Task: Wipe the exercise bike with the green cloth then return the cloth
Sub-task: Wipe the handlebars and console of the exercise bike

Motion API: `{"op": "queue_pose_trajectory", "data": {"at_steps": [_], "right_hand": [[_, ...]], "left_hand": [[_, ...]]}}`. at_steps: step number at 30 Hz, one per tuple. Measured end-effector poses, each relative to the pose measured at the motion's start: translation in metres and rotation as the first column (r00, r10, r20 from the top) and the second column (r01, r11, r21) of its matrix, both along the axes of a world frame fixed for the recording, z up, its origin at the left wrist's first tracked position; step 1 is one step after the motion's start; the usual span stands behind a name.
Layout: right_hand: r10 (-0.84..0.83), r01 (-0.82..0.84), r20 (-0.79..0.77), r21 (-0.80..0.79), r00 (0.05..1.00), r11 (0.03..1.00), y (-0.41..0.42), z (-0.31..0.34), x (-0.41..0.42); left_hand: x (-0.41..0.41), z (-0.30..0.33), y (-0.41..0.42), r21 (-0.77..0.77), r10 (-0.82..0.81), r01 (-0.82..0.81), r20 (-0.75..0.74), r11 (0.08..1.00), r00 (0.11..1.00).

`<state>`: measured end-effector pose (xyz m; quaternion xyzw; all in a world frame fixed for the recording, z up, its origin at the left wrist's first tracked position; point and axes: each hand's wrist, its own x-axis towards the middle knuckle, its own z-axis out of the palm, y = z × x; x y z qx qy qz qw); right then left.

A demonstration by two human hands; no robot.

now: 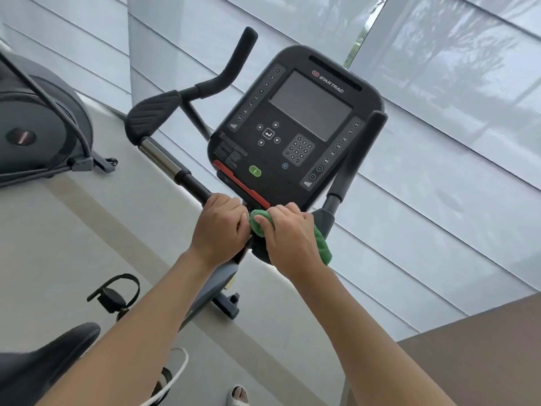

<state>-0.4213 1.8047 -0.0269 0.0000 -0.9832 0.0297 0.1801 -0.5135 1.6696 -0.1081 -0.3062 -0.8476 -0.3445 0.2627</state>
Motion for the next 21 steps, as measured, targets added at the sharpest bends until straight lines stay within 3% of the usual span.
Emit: {"op": "queue_pose_trajectory", "data": {"at_steps": [2, 5, 9, 14, 16, 19, 21], "right_hand": [[0.051, -0.068, -0.117, -0.152, 0.992, 0.986, -0.007, -0.010, 0.024], [0.094, -0.121, -0.183, -0.138, 0.978, 0.983, -0.006, -0.027, 0.057], [-0.009, -0.031, -0.207, -0.188, 0.978, 0.982, 0.017, -0.002, 0.050], [-0.124, 0.056, -0.389, -0.182, 0.913, 0.982, 0.051, 0.046, 0.027], [-0.128, 0.090, -0.320, -0.130, 0.939, 0.987, 0.052, 0.048, 0.014], [-0.134, 0.134, 0.006, -0.046, 0.991, 0.990, 0.049, 0.022, -0.001], [-0.142, 0.143, 0.042, -0.021, 0.989, 0.989, 0.049, 0.004, -0.001]], "left_hand": [[0.002, 0.002, 0.001, 0.007, 0.013, -0.013, 0.025, 1.000, 1.000], [0.006, 0.004, 0.007, 0.026, 0.041, -0.042, 0.056, 0.999, 0.998], [0.007, 0.004, 0.011, 0.042, 0.050, -0.052, 0.051, 0.998, 0.997], [0.007, 0.000, 0.017, 0.043, 0.083, -0.086, 0.067, 0.995, 0.994], [0.005, -0.001, 0.018, 0.039, 0.091, -0.094, 0.072, 0.995, 0.993], [0.003, -0.004, 0.020, 0.025, 0.106, -0.108, 0.076, 0.994, 0.991], [0.002, -0.005, 0.021, 0.014, 0.116, -0.117, 0.068, 0.993, 0.991]]}}
